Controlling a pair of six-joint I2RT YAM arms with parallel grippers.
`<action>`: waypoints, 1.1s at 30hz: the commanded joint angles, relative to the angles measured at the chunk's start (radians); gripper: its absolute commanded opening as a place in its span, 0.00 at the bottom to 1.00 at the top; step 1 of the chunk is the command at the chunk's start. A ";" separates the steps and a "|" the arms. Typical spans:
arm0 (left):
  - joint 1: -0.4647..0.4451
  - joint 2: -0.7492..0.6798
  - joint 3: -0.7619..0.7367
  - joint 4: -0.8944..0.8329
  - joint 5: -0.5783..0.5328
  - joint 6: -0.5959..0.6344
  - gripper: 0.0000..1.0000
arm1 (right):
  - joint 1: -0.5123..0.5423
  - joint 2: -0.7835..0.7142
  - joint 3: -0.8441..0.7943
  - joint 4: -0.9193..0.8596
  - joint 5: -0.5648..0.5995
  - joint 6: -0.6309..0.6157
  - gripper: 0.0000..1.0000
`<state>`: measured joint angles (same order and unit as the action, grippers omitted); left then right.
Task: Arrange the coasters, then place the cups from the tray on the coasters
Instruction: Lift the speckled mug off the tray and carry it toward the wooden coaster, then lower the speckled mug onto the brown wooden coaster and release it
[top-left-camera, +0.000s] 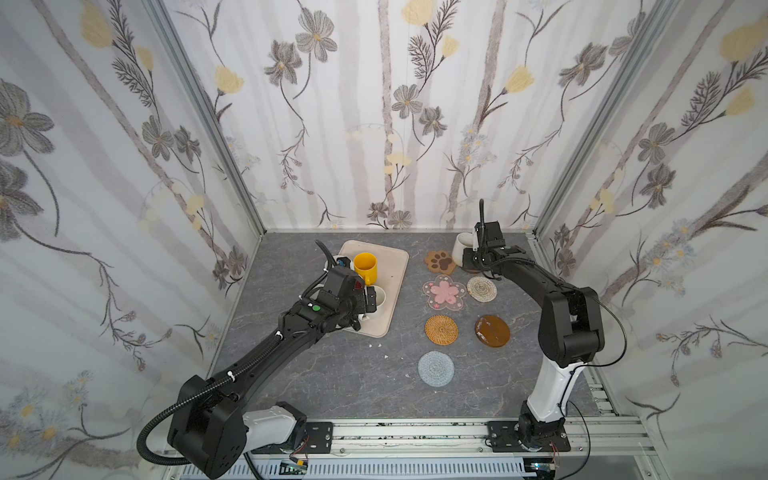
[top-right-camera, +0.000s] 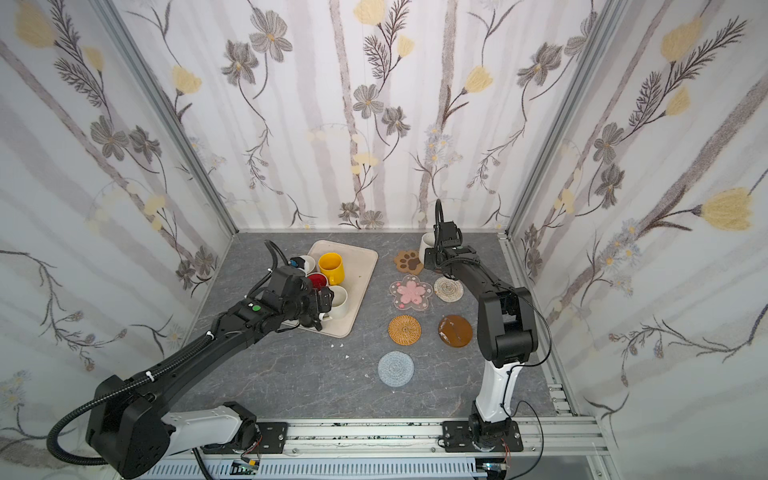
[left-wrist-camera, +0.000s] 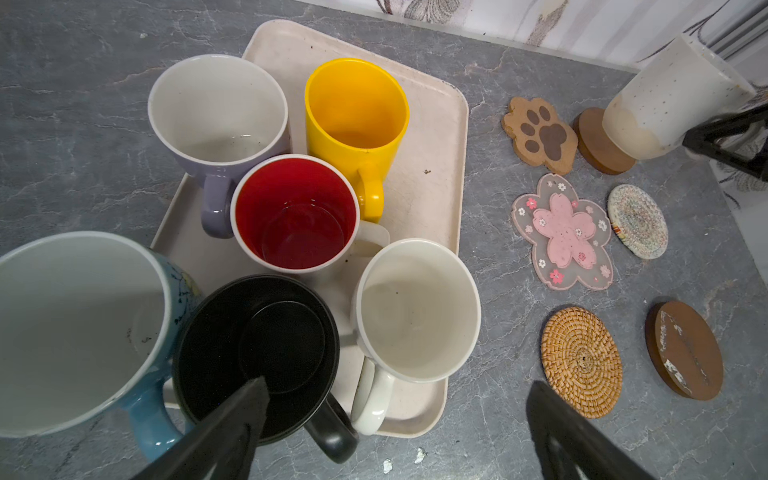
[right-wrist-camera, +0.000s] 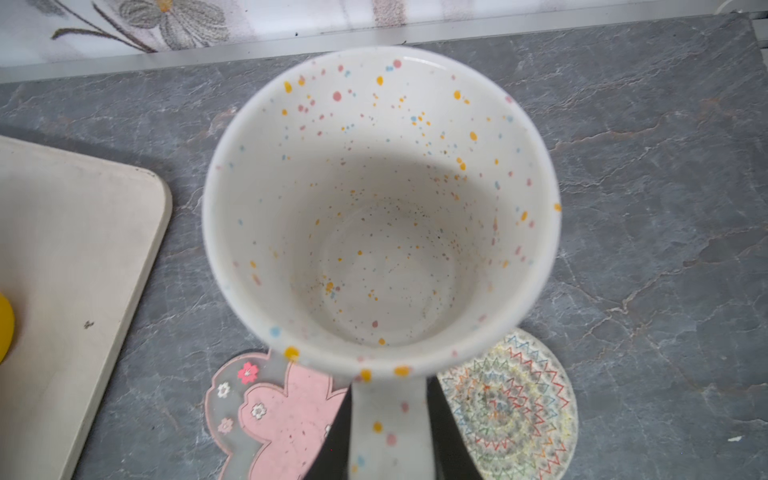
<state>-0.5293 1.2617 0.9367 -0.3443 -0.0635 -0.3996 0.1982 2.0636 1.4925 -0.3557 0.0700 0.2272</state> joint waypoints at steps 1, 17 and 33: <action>0.002 0.033 0.019 0.028 -0.005 0.011 1.00 | -0.024 0.026 0.041 0.097 0.030 -0.007 0.00; 0.015 0.154 0.109 0.036 -0.022 0.019 1.00 | -0.068 0.175 0.199 0.058 0.041 -0.038 0.00; 0.022 0.140 0.091 0.041 -0.021 0.015 1.00 | -0.068 0.182 0.164 0.058 0.033 -0.032 0.00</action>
<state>-0.5087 1.4101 1.0325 -0.3256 -0.0753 -0.3847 0.1318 2.2547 1.6585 -0.3679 0.1024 0.1997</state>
